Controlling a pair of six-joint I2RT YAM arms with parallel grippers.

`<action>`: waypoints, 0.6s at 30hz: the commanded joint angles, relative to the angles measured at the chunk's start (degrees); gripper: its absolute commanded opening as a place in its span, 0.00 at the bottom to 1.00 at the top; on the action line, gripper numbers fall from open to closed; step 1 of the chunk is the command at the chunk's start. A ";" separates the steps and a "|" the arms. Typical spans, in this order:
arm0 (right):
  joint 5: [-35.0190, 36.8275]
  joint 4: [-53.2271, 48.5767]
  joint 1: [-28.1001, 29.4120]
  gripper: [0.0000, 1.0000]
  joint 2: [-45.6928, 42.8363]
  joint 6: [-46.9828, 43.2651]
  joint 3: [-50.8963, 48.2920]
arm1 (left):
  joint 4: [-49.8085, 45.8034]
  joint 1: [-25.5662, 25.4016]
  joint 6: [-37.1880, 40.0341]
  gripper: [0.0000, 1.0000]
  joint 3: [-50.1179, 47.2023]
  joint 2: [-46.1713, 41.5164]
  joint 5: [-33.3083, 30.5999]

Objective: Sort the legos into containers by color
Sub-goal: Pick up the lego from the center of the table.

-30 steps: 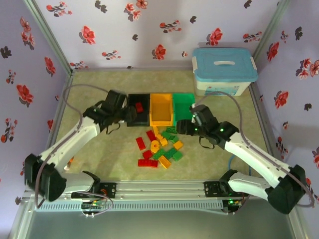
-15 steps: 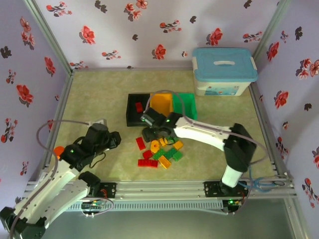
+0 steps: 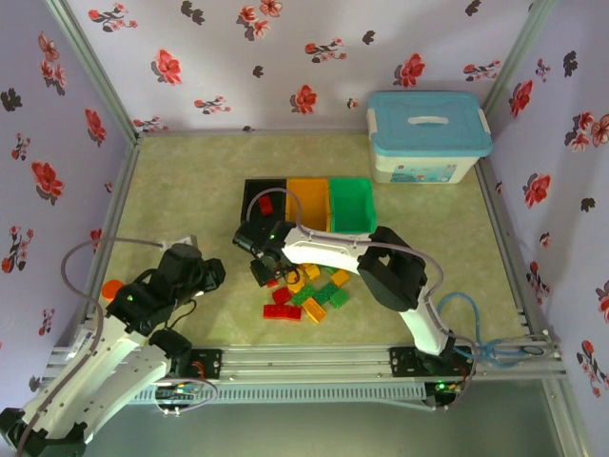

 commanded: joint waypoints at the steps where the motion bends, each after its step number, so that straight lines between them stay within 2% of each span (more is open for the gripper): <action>1: -0.83 -2.54 0.51 0.57 1.85 0.75 1.90 | -1.49 -0.46 -0.74 0.48 -0.80 -0.63 -1.33; 12: -0.24 -6.00 0.60 0.53 6.40 0.57 5.37 | -0.59 -0.77 -1.41 0.48 -1.62 -0.58 -1.11; 18: 1.31 -6.56 0.53 0.33 4.30 0.25 6.72 | -0.44 -0.88 -1.22 0.48 -1.58 -0.56 -1.09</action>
